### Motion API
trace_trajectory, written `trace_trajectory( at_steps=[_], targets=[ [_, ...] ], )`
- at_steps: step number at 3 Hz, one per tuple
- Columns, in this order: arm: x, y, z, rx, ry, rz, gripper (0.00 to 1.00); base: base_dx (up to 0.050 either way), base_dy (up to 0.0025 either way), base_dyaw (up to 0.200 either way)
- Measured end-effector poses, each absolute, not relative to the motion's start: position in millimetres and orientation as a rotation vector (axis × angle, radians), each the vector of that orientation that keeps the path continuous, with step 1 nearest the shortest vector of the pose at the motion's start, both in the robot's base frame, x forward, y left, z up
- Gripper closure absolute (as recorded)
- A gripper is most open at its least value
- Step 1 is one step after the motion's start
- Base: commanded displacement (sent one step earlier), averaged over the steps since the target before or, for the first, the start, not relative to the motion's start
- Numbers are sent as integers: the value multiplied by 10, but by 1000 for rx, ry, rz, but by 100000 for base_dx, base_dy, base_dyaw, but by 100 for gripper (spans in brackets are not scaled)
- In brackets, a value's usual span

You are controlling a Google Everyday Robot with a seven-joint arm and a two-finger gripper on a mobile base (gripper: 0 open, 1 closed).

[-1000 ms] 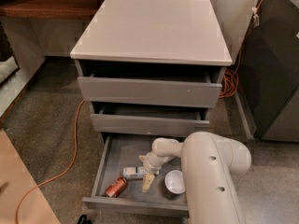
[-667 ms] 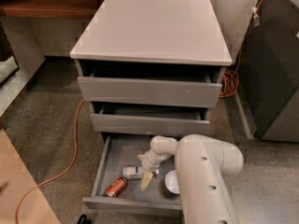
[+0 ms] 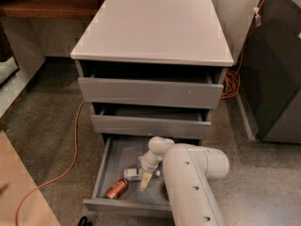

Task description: Pick blue plastic bottle from bottom drawer and place on counter

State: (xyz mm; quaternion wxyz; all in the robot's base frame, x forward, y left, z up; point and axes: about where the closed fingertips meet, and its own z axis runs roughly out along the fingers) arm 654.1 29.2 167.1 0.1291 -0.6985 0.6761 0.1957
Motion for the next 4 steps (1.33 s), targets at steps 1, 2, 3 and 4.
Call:
trace_trajectory(
  at_steps=[1, 2, 3, 4],
  targets=[
    [6614, 283, 1485, -2043, 2004, 556, 6, 0, 0, 0],
    [6652, 270, 1413, -2058, 2023, 544, 25, 0, 0, 0],
    [6681, 255, 1429, -2070, 2031, 520, 49, 0, 0, 0],
    [6680, 254, 1525, -2085, 2026, 481, 73, 0, 0, 0]
  ],
)
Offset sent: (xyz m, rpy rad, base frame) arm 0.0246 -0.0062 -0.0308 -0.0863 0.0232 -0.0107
